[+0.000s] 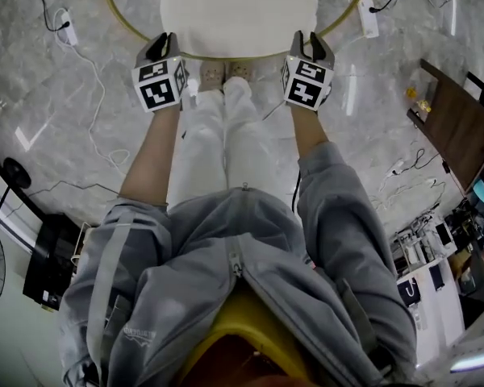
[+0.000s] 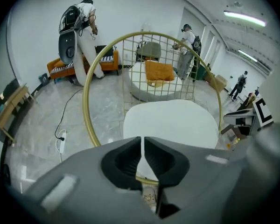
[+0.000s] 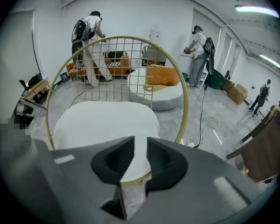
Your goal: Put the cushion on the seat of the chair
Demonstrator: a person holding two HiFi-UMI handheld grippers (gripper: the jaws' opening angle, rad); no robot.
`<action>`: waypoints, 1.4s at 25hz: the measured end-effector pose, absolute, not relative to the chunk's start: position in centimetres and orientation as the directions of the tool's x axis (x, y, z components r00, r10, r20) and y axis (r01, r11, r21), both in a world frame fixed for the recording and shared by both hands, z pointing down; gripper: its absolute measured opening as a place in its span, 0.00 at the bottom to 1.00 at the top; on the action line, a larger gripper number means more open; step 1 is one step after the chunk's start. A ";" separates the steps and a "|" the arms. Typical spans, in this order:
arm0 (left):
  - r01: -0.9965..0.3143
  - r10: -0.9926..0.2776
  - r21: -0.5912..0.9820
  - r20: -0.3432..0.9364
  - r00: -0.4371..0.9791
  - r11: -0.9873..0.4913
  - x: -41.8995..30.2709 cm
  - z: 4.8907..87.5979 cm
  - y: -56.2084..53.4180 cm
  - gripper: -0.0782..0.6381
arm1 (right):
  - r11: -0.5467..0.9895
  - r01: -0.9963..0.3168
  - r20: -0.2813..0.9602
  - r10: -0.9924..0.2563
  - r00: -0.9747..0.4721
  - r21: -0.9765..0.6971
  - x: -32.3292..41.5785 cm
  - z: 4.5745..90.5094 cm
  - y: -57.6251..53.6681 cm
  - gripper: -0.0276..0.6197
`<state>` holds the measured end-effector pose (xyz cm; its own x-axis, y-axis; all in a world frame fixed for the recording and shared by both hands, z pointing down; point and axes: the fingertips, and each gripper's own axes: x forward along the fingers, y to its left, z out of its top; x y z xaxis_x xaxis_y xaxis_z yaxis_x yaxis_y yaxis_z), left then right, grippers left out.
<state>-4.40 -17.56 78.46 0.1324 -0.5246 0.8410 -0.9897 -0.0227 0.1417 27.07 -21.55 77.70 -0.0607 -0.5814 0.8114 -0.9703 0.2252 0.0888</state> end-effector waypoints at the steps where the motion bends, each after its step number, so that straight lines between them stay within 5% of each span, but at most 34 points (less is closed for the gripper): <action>1: -0.990 -0.529 0.134 0.838 0.133 -0.038 -4.3 77.6 -17.4 0.12 | 0.229 -0.970 0.808 -0.585 -0.070 0.081 26.8 76.8 -21.2 0.12; 3: -0.990 -0.531 0.128 0.835 0.143 -0.064 -4.0 75.9 -17.0 0.12 | 0.230 -0.972 0.805 -0.585 -0.095 0.053 26.3 75.2 -20.2 0.04; 19: -0.957 -0.629 0.179 0.723 0.286 -0.230 0.1 59.1 -13.2 0.12 | 0.280 -0.960 0.688 -0.698 -0.197 0.009 24.8 57.0 -14.9 0.04; 35: -0.941 -0.925 0.079 0.175 0.337 -0.328 1.0 29.4 -16.9 0.12 | 0.358 -0.932 0.112 -0.930 -0.351 0.053 18.5 27.3 -16.9 0.04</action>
